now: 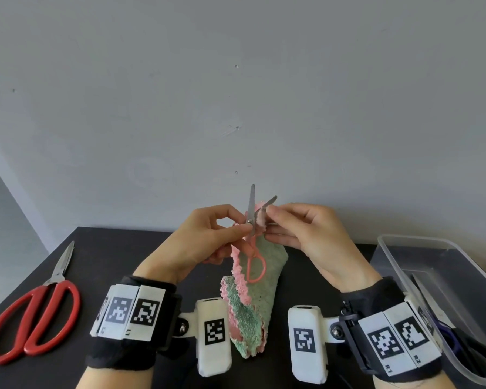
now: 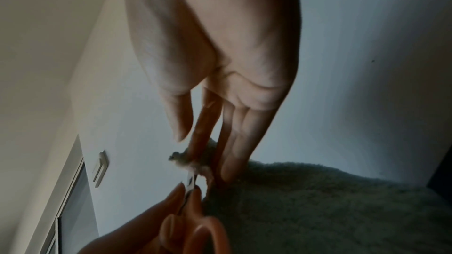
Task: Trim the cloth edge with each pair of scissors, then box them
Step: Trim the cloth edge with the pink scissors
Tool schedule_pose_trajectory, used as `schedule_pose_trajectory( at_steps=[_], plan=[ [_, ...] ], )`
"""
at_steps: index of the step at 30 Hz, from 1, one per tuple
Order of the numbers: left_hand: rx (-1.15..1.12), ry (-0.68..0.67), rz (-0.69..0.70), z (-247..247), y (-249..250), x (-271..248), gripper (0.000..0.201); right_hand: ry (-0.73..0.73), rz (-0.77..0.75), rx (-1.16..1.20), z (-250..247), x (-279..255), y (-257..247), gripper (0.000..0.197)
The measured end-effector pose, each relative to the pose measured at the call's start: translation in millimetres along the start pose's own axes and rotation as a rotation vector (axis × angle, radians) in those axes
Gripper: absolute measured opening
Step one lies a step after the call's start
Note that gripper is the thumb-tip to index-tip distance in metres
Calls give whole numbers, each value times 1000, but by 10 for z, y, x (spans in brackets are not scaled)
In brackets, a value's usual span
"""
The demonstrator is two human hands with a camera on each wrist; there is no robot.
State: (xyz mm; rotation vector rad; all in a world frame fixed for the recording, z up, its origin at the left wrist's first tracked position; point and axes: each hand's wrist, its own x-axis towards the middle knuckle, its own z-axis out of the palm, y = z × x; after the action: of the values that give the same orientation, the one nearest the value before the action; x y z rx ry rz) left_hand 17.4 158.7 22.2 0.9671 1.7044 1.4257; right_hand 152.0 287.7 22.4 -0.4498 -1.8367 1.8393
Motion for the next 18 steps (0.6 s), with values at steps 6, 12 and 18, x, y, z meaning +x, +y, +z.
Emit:
schedule_pose_trajectory(
  at_steps=[6,12,18],
  plan=[
    [-5,-36,17,3,6,-28,16,34,-3,-41,39,-3,2,7],
    [38,-92,38,29,4,-26,18,87,22,70,64,1,0,39],
    [38,-132,54,22,-22,-15,15,150,-21,57,63,1,5,51]
  ],
)
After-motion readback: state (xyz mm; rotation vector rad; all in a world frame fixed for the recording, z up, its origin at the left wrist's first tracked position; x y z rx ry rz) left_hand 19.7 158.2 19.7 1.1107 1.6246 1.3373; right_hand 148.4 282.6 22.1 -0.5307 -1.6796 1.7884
